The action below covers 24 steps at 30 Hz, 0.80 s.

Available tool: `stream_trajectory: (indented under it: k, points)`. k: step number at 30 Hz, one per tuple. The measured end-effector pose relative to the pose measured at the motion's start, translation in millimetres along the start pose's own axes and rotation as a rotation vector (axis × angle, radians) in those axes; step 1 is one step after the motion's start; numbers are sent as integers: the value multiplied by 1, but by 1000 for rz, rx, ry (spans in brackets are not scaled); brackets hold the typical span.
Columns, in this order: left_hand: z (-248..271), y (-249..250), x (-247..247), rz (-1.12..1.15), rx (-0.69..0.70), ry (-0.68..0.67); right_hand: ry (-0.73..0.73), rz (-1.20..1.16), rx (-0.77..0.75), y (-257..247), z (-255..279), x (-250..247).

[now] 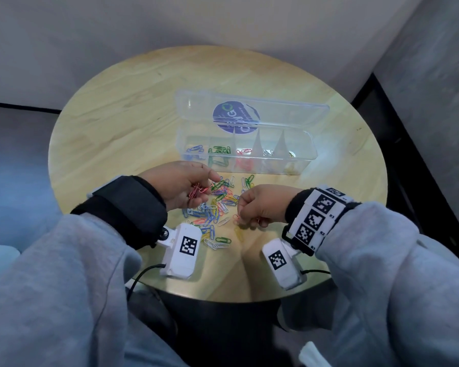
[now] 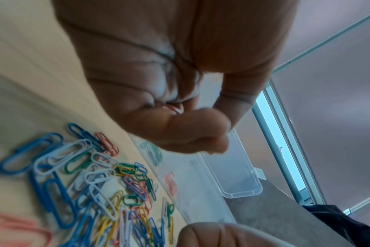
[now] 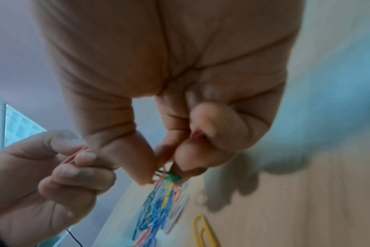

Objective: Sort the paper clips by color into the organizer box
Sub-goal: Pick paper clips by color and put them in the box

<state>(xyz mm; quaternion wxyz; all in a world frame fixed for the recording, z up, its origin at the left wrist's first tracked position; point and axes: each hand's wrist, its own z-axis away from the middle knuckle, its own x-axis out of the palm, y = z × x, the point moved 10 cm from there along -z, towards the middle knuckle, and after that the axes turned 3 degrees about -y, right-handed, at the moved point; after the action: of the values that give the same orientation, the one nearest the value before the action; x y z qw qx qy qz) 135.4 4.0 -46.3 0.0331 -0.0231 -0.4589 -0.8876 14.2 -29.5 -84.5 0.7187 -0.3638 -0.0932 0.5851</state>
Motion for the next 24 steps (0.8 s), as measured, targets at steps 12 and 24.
stream_trajectory:
  k: [12, 24]
  points:
    - [1, 0, -2, 57, -11, 22, 96, -95, -29, -4, -3, -10]
    - [-2, 6, -2, 227, 34, 22, 192, -319, -67, -3, 10, -32]
